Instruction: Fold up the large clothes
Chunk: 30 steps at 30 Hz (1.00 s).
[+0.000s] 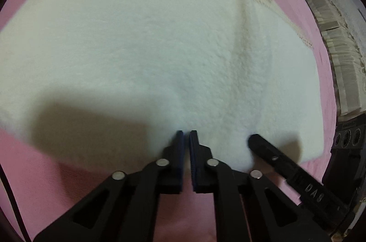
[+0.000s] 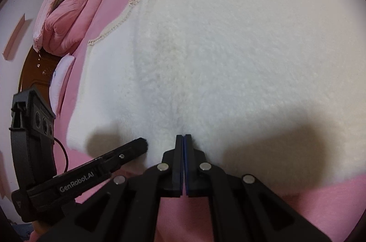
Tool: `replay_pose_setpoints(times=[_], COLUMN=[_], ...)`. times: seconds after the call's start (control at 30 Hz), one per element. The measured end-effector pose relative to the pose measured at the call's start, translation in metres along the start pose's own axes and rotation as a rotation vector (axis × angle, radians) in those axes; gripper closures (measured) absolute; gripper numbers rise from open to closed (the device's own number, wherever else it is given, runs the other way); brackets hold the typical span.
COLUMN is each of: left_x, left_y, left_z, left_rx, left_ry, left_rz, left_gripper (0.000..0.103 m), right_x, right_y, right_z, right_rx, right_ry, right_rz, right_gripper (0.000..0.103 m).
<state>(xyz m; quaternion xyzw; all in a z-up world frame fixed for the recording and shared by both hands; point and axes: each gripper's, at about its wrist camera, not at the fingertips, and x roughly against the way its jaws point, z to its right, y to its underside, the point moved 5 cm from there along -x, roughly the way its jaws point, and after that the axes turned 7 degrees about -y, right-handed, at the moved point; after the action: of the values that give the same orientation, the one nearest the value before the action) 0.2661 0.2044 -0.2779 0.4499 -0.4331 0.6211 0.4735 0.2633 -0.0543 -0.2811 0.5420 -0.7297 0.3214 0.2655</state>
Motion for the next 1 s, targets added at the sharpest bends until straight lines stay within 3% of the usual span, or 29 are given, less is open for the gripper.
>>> replay_pose_setpoints(times=[0.1,0.13,0.2,0.27,0.4,0.47,0.63,0.7,0.77,0.8,0.83,1.0], left_x=[0.011,0.017,0.031,0.038,0.039,0.039,0.041,0.045,0.049,0.05,0.05,0.037], left_y=[-0.003,-0.006,-0.013,-0.02,-0.025,-0.024,-0.018,-0.014,-0.005,-0.001,0.006,0.017], left_z=[-0.017,-0.027,-0.057,-0.097,-0.149,-0.158,-0.167,-0.159,-0.133,-0.116,-0.094,-0.003], left_rx=[0.026,0.035,0.045,0.09,0.215,0.233,0.269,0.288,0.206,0.157,0.108,0.069], left_ry=[0.06,0.034,-0.132,-0.194,-0.095,-0.058,-0.063,-0.104,-0.172,-0.173,-0.128,0.192], left_rz=[0.015,0.034,0.092,0.117,0.102,0.096,0.108,0.1,0.116,0.11,0.099,0.04], left_gripper=[0.102,0.102,0.102,0.102,0.102,0.102,0.102,0.102,0.102,0.102,0.102,0.102], right_x=[0.011,0.019,0.038,0.061,0.102,0.118,0.119,0.118,0.12,0.116,0.109,0.05], right_y=[-0.004,-0.005,-0.008,-0.01,-0.012,-0.012,-0.012,-0.013,-0.012,-0.01,-0.006,0.014], right_z=[0.018,0.029,0.049,0.07,0.109,0.126,0.13,0.123,0.11,0.098,0.084,0.016], right_rx=[-0.031,-0.055,-0.084,-0.086,-0.101,-0.12,-0.118,-0.13,-0.159,-0.148,-0.127,-0.171], right_ry=[-0.007,-0.007,-0.002,0.052,0.207,0.275,0.353,0.387,0.398,0.365,0.298,-0.105], right_rz=[0.036,0.054,0.081,0.108,0.172,0.203,0.217,0.224,0.251,0.25,0.235,0.157], right_gripper=[0.103,0.103,0.103,0.103,0.103,0.103,0.103,0.103,0.103,0.103,0.103,0.103])
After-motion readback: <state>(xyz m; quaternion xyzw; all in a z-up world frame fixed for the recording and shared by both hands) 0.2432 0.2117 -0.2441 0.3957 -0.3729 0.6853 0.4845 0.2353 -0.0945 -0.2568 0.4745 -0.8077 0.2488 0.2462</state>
